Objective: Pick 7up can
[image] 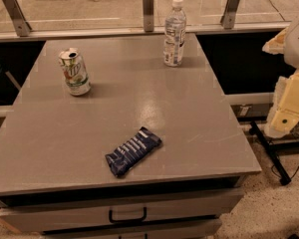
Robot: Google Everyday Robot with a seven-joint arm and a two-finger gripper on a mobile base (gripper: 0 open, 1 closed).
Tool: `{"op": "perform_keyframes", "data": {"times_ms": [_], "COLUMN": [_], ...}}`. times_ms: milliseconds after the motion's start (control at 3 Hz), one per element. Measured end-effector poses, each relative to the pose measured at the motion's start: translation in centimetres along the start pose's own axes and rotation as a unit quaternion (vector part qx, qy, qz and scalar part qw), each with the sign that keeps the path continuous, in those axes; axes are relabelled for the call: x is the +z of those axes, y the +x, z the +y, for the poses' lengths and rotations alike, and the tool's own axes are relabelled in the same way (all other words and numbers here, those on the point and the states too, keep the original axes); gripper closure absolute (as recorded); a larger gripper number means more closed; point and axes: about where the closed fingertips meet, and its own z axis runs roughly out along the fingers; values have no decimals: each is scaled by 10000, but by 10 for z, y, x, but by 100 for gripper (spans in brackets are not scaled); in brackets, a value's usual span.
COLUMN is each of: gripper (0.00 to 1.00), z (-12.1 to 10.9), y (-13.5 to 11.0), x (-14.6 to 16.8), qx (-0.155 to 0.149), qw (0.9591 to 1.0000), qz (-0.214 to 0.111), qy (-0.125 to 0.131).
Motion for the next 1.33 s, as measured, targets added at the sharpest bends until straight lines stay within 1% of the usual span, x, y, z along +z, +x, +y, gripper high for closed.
{"op": "perform_keyframes", "data": {"times_ms": [333,667,1000,1333], "gripper": [0,0,0,0], "z": [0,-11,-31,-40], "y": [0,-23,-84,-152], "x": [0,20,66,101], "qx": [0,-194,-657,-926], "qw": [10000,9985,9850,9591], "qz": [0,-508,-1560,-2622], "qy": [1,-95,-324,-522]}}
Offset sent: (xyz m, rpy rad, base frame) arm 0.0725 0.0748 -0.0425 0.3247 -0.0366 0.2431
